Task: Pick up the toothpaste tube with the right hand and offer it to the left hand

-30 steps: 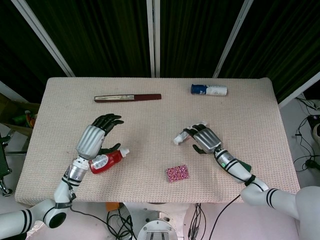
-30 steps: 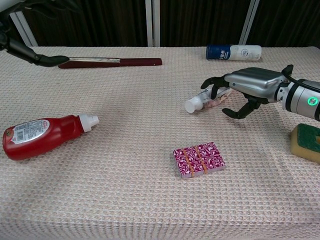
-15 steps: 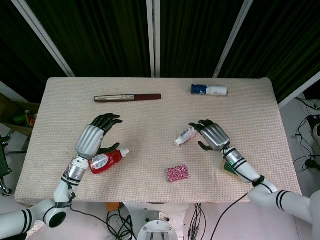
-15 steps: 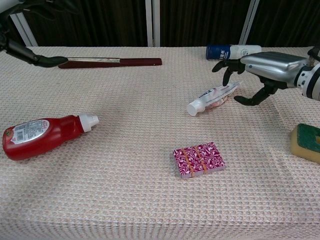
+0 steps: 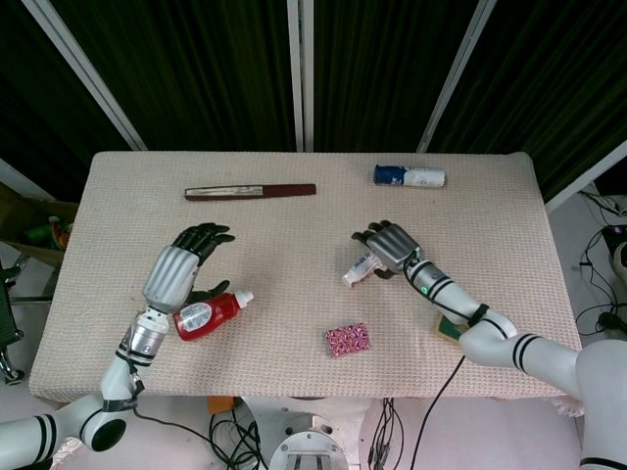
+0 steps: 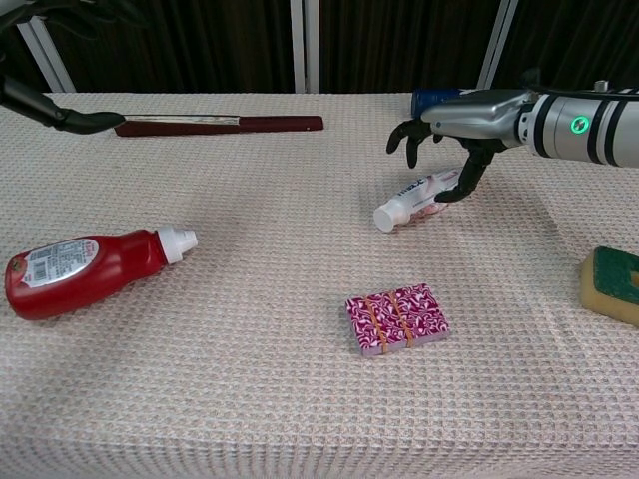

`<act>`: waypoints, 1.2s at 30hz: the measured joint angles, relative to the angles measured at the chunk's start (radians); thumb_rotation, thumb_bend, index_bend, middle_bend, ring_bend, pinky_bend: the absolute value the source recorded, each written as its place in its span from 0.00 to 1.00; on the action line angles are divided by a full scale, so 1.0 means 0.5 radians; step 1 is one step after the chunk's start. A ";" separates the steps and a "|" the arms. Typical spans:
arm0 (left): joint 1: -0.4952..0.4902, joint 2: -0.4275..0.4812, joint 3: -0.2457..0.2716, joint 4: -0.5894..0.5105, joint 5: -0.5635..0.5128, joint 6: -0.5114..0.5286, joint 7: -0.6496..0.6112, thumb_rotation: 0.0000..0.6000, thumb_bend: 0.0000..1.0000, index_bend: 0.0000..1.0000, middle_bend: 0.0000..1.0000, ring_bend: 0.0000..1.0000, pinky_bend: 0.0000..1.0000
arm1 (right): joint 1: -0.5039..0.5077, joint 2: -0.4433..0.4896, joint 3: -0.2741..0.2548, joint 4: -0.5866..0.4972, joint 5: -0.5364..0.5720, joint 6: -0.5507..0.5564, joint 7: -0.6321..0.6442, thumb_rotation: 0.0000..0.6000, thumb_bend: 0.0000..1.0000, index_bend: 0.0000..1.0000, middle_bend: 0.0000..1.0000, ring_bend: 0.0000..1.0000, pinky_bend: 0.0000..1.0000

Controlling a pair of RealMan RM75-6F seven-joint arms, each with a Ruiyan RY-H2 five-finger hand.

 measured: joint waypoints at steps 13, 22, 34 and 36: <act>0.014 -0.006 -0.010 0.011 -0.020 -0.003 -0.003 1.00 0.21 0.22 0.17 0.14 0.20 | -0.030 -0.081 -0.095 0.186 -0.124 0.128 0.135 1.00 0.29 0.48 0.44 0.25 0.28; 0.008 -0.024 -0.010 0.031 -0.036 -0.028 0.004 1.00 0.21 0.22 0.17 0.14 0.20 | -0.070 -0.119 -0.141 0.298 -0.199 0.209 0.257 1.00 0.30 0.49 0.48 0.28 0.30; 0.016 -0.015 -0.011 0.025 -0.038 -0.029 0.009 1.00 0.21 0.21 0.17 0.14 0.20 | -0.154 -0.203 -0.170 0.416 -0.258 0.406 0.334 1.00 0.37 0.70 0.66 0.45 0.47; 0.017 -0.012 -0.010 0.022 -0.037 -0.030 0.014 1.00 0.21 0.21 0.16 0.14 0.20 | -0.166 -0.226 -0.169 0.441 -0.273 0.454 0.366 1.00 0.41 0.74 0.69 0.48 0.51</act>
